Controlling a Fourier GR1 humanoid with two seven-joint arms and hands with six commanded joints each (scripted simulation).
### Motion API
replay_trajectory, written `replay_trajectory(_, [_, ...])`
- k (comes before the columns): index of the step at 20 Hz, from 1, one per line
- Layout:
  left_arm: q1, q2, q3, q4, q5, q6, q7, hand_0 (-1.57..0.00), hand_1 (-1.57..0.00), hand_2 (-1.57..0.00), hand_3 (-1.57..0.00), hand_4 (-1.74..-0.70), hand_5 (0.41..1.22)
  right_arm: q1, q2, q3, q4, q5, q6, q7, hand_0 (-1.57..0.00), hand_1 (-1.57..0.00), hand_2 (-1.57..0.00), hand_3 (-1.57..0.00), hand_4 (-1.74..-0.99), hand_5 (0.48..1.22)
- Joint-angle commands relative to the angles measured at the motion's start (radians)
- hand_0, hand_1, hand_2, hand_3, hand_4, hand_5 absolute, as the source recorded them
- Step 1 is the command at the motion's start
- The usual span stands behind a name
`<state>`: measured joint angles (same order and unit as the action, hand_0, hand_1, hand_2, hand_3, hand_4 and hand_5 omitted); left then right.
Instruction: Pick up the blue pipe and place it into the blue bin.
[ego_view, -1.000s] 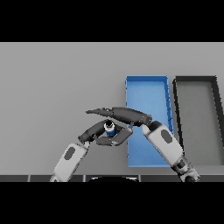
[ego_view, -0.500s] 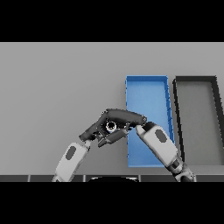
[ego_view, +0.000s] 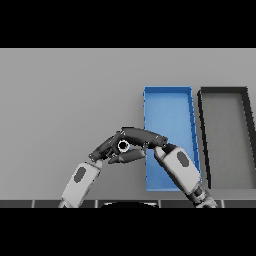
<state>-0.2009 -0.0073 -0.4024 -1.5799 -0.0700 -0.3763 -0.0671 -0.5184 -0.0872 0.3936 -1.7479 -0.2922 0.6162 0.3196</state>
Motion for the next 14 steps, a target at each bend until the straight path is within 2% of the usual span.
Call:
replay_trajectory(1, [0.004,0.001,-0.005,0.000,-0.014,0.004,-0.007,-1.45,-1.37,-1.34,-1.05,-1.63,1.221,0.002,0.008,-0.003,-0.007,0.015,-0.012,0.005,-1.55,-1.55,-1.55,-1.55,-1.496,1.197])
replay_trajectory(3, [0.001,0.015,-0.010,0.003,-0.051,-0.018,-0.004,-0.94,-0.88,-0.85,-0.67,-1.41,1.221,0.015,0.014,-0.007,-0.009,0.039,-0.010,-0.003,-1.56,-1.56,-1.56,-1.56,-1.497,1.206])
replay_trajectory(5, [0.005,0.020,-0.012,0.010,-0.066,-0.062,-0.010,-0.60,-0.56,-0.55,-0.43,-1.25,1.221,0.012,0.037,-0.009,-0.006,0.059,-0.012,0.035,-1.56,-1.56,-1.56,-1.56,-1.498,1.211])
replay_trajectory(6, [0.001,0.022,-0.003,0.010,-0.069,-0.081,0.011,-0.48,-0.45,-0.44,-0.34,-1.19,1.148,0.015,0.039,-0.019,0.001,0.067,-0.002,0.019,-1.57,-1.57,-1.57,-1.56,-1.498,1.213])
replay_trajectory(10, [-0.006,0.015,0.013,0.017,-0.056,-0.095,0.071,-0.20,-0.18,-0.18,-0.14,-1.03,0.848,0.010,0.059,-0.046,0.001,0.077,0.009,0.023,-1.57,-1.57,-1.57,-1.57,-1.499,1.218])
replay_trajectory(12, [-0.007,0.016,0.012,0.026,-0.062,-0.092,0.077,-0.13,-0.12,-0.11,-0.09,-0.99,0.729,0.020,0.066,-0.044,-0.010,0.096,0.014,0.004,-1.57,-1.57,-1.57,-1.57,-1.499,1.219])
replay_trajectory(13, [-0.014,0.019,0.024,0.033,-0.060,-0.086,0.073,-0.10,-0.09,-0.09,-0.07,-0.98,0.682,-0.001,0.071,-0.057,-0.002,0.098,0.011,0.015,-1.57,-1.57,-1.57,-1.57,-1.499,1.219])
replay_trajectory(14, [-0.003,0.011,0.020,0.021,-0.051,-0.084,0.107,-0.08,-0.07,-0.07,-0.06,-0.97,0.642,0.010,0.076,-0.058,-0.003,0.098,0.015,0.003,-1.57,-1.57,-1.57,-1.57,-1.499,1.220])
